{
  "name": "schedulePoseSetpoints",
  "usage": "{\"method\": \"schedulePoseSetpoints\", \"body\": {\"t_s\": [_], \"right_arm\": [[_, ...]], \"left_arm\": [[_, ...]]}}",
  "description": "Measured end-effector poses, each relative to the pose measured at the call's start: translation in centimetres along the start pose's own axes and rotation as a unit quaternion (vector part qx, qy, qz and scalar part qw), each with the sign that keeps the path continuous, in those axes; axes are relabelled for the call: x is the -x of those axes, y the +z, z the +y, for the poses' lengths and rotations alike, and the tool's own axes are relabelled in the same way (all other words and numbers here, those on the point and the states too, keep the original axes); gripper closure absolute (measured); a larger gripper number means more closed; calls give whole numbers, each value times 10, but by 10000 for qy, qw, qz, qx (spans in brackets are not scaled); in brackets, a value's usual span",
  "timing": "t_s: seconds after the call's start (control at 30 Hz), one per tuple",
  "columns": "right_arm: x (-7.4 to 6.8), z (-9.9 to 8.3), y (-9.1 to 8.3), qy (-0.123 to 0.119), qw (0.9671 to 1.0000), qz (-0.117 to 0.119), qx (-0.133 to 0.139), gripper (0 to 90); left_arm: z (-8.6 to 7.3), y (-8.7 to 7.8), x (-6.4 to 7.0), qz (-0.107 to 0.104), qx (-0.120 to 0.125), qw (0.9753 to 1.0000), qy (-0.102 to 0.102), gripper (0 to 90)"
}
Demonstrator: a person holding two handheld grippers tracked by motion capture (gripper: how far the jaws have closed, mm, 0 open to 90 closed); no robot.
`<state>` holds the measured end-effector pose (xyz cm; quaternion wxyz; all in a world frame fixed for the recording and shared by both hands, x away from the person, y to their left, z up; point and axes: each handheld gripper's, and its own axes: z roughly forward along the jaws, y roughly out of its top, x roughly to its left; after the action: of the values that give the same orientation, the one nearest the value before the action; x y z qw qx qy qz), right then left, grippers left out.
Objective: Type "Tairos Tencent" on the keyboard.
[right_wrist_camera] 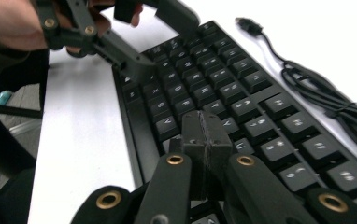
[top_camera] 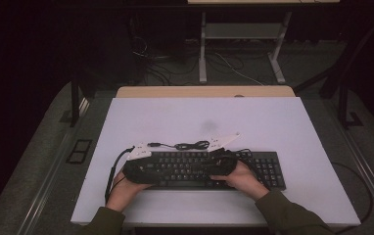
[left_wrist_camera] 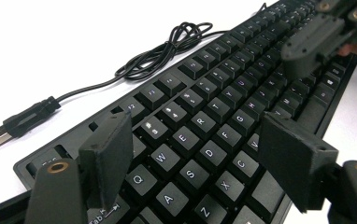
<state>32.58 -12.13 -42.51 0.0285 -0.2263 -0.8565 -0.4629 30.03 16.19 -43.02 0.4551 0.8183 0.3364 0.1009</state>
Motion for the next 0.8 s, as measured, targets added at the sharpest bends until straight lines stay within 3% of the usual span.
{"method": "schedulePoseSetpoints", "body": {"t_s": [0.6,0.8], "right_arm": [[-5,-5,15,-183,9987,-28,-472,895],[-7,-6,19,-256,9977,-139,-606,895]], "left_arm": [[-1,1,0,13,-7,10000,25,236],[-1,1,0,26,-1,10000,35,230]]}}
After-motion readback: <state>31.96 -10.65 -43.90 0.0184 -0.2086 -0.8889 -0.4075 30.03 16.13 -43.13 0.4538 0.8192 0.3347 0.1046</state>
